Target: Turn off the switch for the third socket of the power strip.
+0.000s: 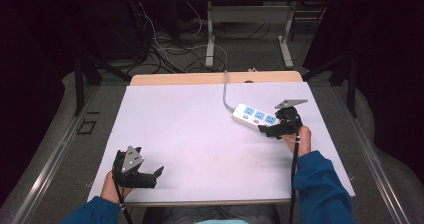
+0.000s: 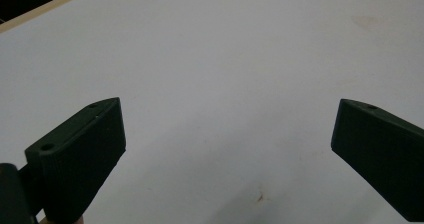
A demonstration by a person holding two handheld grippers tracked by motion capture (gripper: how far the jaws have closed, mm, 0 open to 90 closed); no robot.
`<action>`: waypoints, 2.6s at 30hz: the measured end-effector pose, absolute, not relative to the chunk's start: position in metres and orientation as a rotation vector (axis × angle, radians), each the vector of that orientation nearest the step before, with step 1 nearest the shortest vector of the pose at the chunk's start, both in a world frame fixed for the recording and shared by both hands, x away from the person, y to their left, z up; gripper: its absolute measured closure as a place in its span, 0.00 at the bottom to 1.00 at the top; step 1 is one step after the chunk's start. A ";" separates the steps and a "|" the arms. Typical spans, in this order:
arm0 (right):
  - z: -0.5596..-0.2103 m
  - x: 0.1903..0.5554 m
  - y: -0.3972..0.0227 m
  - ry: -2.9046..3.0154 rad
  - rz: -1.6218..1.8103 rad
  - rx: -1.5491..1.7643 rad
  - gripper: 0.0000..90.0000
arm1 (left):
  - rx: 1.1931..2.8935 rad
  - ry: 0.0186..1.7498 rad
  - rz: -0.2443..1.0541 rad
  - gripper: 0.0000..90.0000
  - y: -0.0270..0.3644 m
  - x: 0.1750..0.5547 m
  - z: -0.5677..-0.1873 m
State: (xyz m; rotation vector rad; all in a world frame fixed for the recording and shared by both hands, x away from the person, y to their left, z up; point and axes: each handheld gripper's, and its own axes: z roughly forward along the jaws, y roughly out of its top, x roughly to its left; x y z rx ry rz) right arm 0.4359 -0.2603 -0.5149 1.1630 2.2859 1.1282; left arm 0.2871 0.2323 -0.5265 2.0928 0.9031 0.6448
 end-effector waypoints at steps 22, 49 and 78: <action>-0.515 0.434 -0.262 2.274 1.135 1.199 0.87 | 2.105 0.893 0.659 0.01 0.233 0.288 -0.526; -0.529 0.442 -0.256 2.274 1.001 1.234 1.00 | 2.101 0.897 0.659 0.01 0.233 0.288 -0.526; -0.532 0.441 -0.256 2.261 0.990 1.229 1.00 | 2.105 0.903 0.635 0.01 0.232 0.288 -0.527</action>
